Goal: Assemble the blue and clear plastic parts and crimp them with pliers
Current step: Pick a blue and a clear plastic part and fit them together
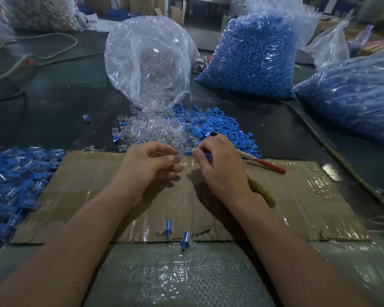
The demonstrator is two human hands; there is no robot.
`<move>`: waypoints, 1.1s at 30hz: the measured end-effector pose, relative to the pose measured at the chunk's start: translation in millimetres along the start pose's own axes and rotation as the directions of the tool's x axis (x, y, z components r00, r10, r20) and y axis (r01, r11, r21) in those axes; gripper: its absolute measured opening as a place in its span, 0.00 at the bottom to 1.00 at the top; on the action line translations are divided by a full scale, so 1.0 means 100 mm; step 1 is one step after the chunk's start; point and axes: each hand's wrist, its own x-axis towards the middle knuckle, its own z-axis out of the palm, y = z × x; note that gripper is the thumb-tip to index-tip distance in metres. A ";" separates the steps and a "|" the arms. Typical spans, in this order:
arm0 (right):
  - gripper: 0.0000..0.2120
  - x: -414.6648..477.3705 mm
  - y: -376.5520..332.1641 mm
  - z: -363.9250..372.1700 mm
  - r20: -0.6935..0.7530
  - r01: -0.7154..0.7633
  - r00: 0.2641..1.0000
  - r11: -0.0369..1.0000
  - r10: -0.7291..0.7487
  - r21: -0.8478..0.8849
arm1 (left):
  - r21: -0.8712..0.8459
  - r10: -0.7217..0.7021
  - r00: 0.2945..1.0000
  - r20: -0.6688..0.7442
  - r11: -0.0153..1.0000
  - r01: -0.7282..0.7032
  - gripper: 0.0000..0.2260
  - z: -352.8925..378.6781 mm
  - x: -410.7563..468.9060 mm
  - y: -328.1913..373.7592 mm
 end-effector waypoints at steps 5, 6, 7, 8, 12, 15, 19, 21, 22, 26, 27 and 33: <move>0.06 -0.02 -0.02 -0.05 -0.082 0.012 0.997 0.992 -0.001 0.129 | 0.052 0.027 0.999 -0.021 0.998 -0.026 0.09 0.00 0.00 -0.01; 0.06 -0.03 -0.03 -0.06 -0.107 0.026 0.994 0.986 -0.009 0.162 | 0.057 0.035 0.999 -0.032 0.998 -0.033 0.08 -0.01 0.00 -0.01; 0.05 -0.04 -0.04 -0.07 -0.121 0.028 0.993 0.978 -0.003 0.204 | 0.052 0.034 0.999 -0.040 0.998 -0.032 0.07 -0.01 0.01 -0.01; 0.03 -0.05 -0.04 -0.07 -0.121 0.013 0.992 0.965 0.019 0.261 | 0.032 0.024 0.999 -0.038 0.999 -0.022 0.06 0.00 0.01 0.00; 0.07 -0.07 -0.07 -0.07 -0.041 -0.061 0.995 0.885 0.090 0.462 | -0.004 0.014 1.000 -0.025 1.000 -0.014 0.03 0.02 0.00 -0.02; 0.11 -0.08 -0.09 -0.06 -0.041 -0.053 0.996 0.870 0.084 0.490 | 0.033 0.059 0.998 -0.034 0.998 -0.058 0.03 0.03 0.01 -0.01; 0.02 -0.09 -0.09 0.00 -0.065 0.002 0.998 0.922 0.025 0.388 | 0.071 0.098 0.995 -0.015 0.993 -0.097 0.04 0.04 0.01 0.01; 0.01 -0.08 -0.09 0.01 -0.076 0.024 0.997 0.942 0.002 0.336 | 0.080 0.095 0.995 0.014 0.992 -0.096 0.03 0.05 0.00 0.02; 0.01 -0.08 -0.08 0.01 -0.084 0.030 0.996 0.948 -0.003 0.317 | 0.091 0.097 0.995 0.021 0.991 -0.098 0.04 0.06 -0.01 0.02; 0.03 -0.09 -0.08 -0.01 -0.070 0.045 0.997 0.974 -0.030 0.223 | 0.139 0.126 0.992 0.027 0.982 -0.128 0.04 0.07 -0.03 0.03; 0.04 -0.10 -0.09 -0.01 -0.055 0.048 0.998 0.979 -0.037 0.201 | 0.158 0.142 0.989 0.031 0.977 -0.145 0.04 0.08 -0.04 0.04; 0.07 -0.10 -0.09 -0.02 -0.037 -0.003 0.999 0.983 0.010 0.184 | 0.272 0.248 0.968 0.048 0.929 -0.252 0.05 0.11 -0.06 0.04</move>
